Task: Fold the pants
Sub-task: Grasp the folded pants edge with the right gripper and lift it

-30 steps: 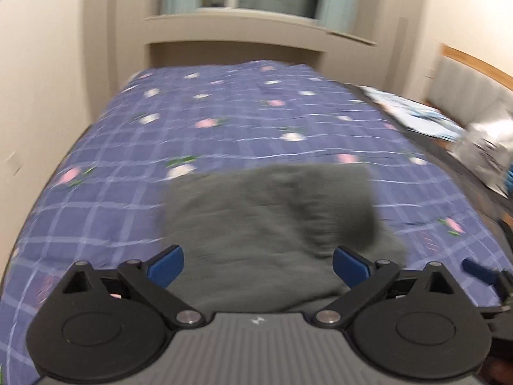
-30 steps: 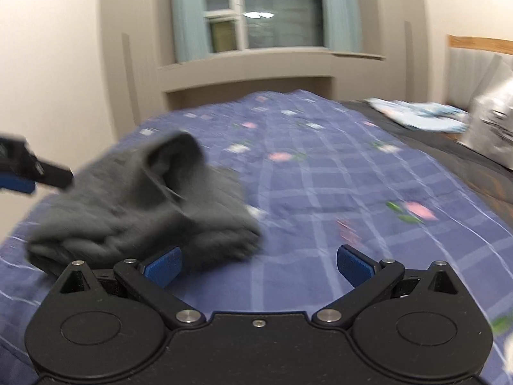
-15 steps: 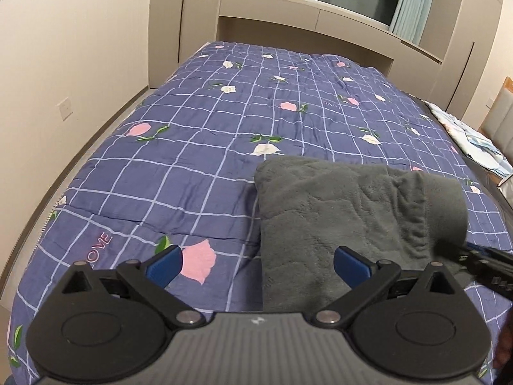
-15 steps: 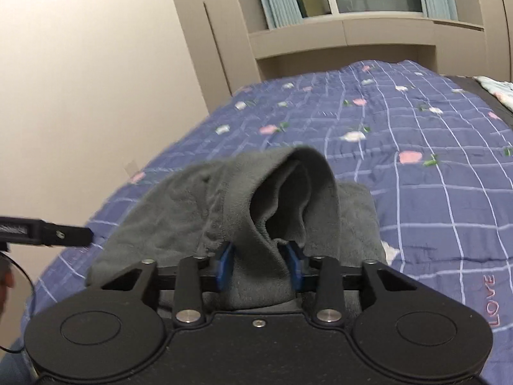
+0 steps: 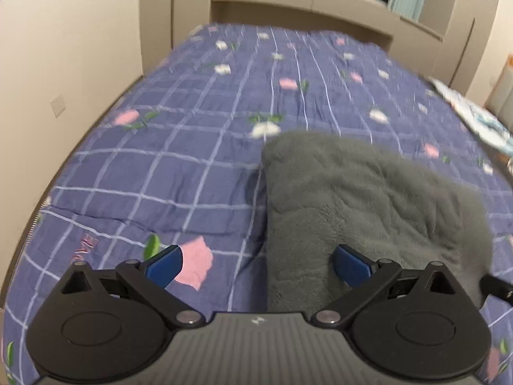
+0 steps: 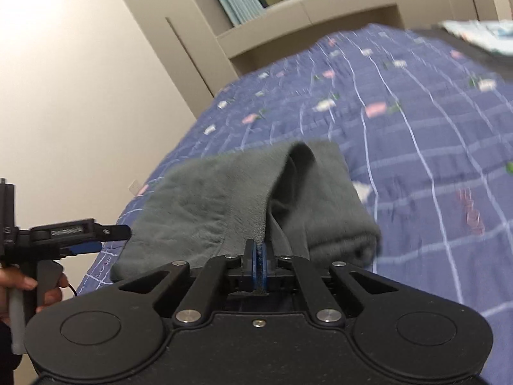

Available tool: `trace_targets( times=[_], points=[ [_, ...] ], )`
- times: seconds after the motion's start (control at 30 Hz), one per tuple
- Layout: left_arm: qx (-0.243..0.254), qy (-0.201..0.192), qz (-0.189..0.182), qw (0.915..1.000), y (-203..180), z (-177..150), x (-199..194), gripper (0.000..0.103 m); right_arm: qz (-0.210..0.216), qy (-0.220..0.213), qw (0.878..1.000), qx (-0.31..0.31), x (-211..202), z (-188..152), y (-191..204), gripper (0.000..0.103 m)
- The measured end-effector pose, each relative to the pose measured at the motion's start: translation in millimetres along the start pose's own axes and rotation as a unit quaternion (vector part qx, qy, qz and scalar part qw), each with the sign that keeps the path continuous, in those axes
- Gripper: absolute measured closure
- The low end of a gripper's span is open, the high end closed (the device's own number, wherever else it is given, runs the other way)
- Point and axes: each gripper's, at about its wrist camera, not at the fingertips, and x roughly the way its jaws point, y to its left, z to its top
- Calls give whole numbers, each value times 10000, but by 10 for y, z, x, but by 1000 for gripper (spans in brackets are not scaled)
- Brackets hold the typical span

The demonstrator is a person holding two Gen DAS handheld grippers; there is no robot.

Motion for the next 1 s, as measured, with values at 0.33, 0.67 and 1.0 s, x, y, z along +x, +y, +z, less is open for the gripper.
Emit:
trace_targets(
  times=[0.33,0.67,1.0],
  points=[
    [-136,6,-182,9997,38,-100,84,0,74,-427,9990,-89,-103,72,-19,27],
    [-203,49,-216,9996,75,-78,108,0,221,-148,9996,-1,435,392,-211,15],
    [-241,55,-248,9994,92,-81,116,0,504,59,9987,-5,369,84,-95,15]
  ],
)
